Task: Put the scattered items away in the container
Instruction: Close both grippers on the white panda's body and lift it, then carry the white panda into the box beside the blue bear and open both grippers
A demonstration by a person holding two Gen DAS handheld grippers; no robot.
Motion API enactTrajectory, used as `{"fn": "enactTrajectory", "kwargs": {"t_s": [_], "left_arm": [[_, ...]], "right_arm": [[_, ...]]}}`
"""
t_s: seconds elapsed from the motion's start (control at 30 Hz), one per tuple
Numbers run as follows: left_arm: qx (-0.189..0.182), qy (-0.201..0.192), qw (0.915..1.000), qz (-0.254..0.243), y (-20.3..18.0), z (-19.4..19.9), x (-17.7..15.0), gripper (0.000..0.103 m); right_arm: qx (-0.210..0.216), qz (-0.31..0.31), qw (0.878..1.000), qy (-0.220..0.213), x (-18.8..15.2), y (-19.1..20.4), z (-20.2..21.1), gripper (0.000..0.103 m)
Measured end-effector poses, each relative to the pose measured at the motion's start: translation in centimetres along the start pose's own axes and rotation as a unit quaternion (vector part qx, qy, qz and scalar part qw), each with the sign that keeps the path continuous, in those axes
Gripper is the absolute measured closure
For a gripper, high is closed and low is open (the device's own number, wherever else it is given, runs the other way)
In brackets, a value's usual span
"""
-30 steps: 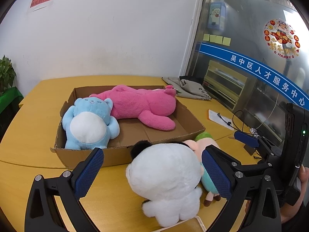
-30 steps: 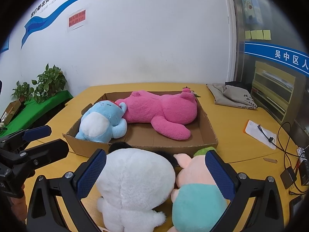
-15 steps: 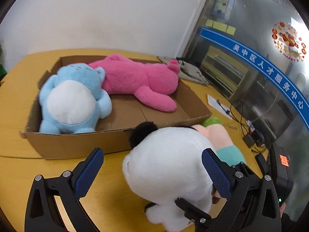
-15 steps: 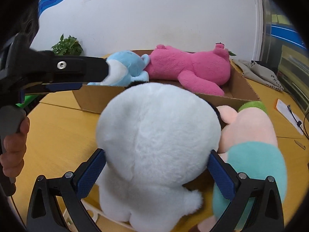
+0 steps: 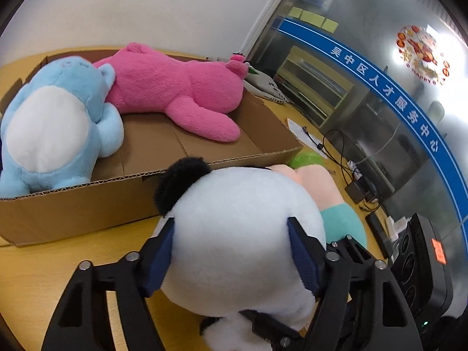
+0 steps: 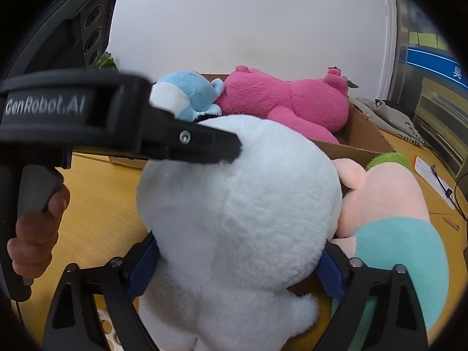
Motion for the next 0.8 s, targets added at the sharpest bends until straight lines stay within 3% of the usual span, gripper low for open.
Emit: {"fn": "enactTrajectory", "kwargs": {"t_s": [0.13, 0.23, 0.47, 0.67, 0.8], "left_arm": [[0.007, -0.009, 0.9997, -0.022, -1.4, 1.4, 0.2, 0.035], [0.013, -0.031, 0.9982, -0.05, -3.1, 3.3, 1.3, 0.035], [0.017, -0.099, 0.9889, -0.11, -5.8, 7.7, 9.1, 0.035], [0.031, -0.123, 0.9855, -0.113, -2.3, 7.0, 17.4, 0.035], [0.039, -0.117, 0.9876, -0.097, 2.5, 4.0, 20.8, 0.035]], "right_arm": [[0.015, -0.021, 1.0, -0.011, 0.4, -0.3, 1.1, 0.026], [0.019, -0.031, 0.999, -0.033, 1.4, -0.2, 2.8, 0.026], [0.016, -0.024, 0.992, -0.123, 9.3, -1.1, 6.5, 0.026], [0.012, -0.014, 0.988, -0.155, 17.0, -2.3, 3.8, 0.026], [0.004, -0.014, 0.988, -0.157, 19.6, -2.5, -0.5, 0.026]]}}
Point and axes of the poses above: each gripper's, at about its wrist camera, not at the fingertips, and z roughly against the way its jaws point, y to its left, x to its top, the point moved 8 cm from there along -z, roughly the way its jaws point, and after that the axes turned 7 degrees about -x, right-handed, at the moved point
